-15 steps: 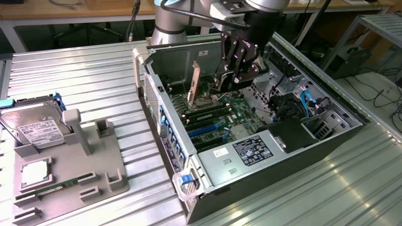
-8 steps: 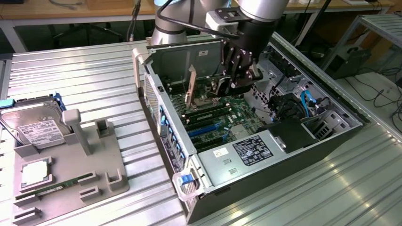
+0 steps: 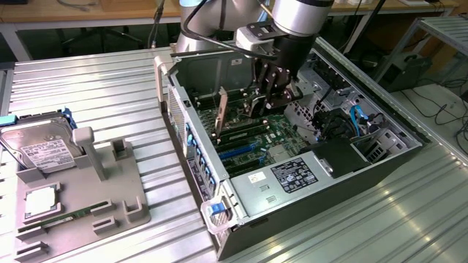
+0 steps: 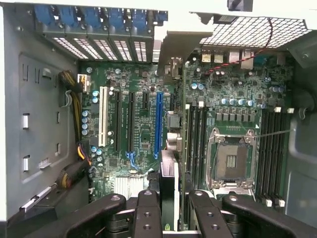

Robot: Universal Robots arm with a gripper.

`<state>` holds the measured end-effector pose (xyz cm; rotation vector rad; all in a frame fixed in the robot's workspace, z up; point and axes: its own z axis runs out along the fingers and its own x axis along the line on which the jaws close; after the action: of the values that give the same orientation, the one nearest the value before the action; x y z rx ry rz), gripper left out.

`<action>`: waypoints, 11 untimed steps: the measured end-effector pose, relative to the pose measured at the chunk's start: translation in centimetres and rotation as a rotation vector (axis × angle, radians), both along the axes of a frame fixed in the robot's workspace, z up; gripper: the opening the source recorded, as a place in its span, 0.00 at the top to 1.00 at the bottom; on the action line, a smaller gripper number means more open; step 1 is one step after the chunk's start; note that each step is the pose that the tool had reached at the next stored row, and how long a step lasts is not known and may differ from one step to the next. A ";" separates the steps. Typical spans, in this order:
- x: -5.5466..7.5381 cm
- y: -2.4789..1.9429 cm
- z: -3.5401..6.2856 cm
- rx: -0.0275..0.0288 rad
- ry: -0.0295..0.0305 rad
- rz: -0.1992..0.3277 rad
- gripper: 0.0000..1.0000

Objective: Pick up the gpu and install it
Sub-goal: 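Insert the gpu into the slot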

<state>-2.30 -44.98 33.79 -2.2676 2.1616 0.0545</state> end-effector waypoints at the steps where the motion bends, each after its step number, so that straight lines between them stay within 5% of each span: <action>1: 0.0 0.00 -0.14 0.0002 0.0001 0.001 0.73; 11: -0.1 -0.05 -1.01 0.0002 0.0002 0.005 0.73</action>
<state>-2.43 -45.03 32.79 -2.2726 2.1565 0.0550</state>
